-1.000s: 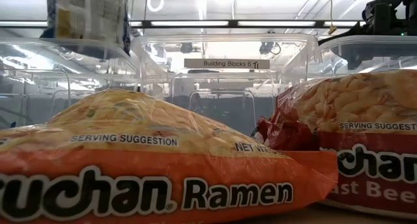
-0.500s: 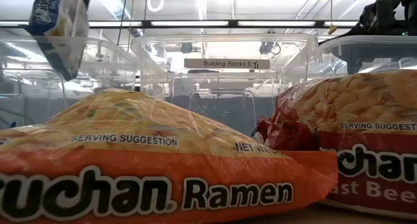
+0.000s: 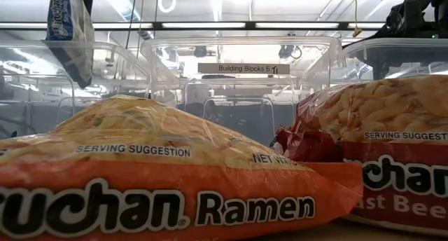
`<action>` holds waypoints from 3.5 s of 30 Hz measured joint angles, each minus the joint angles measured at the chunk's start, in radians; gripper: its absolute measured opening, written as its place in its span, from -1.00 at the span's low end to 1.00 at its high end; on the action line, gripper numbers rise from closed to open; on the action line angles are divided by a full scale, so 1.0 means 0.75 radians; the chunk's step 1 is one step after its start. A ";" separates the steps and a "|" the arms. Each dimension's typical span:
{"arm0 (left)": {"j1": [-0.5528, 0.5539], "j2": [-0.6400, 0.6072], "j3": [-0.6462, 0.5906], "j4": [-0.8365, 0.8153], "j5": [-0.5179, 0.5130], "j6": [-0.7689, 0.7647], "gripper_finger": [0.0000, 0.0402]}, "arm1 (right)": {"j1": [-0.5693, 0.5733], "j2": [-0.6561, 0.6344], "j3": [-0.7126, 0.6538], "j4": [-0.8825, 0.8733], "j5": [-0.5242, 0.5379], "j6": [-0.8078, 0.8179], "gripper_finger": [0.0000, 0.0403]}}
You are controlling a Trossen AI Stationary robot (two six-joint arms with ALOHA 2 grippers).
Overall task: Sort Maruchan noodles
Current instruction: Put the blue noodle pack into the left transparent bin
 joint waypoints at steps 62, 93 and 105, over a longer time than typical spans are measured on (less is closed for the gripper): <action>0.078 -0.261 -0.719 -0.001 0.015 -0.051 -0.87 | 0.000 0.000 0.000 -0.041 -0.120 -0.004 -0.91; 0.245 -0.215 -0.344 0.389 -0.451 0.157 -0.32 | 0.000 0.010 0.000 -0.002 -0.116 -0.029 -0.91; 0.735 0.236 -0.346 0.577 -0.189 0.718 -0.32 | 0.000 0.052 0.000 0.392 -0.122 -0.025 -0.91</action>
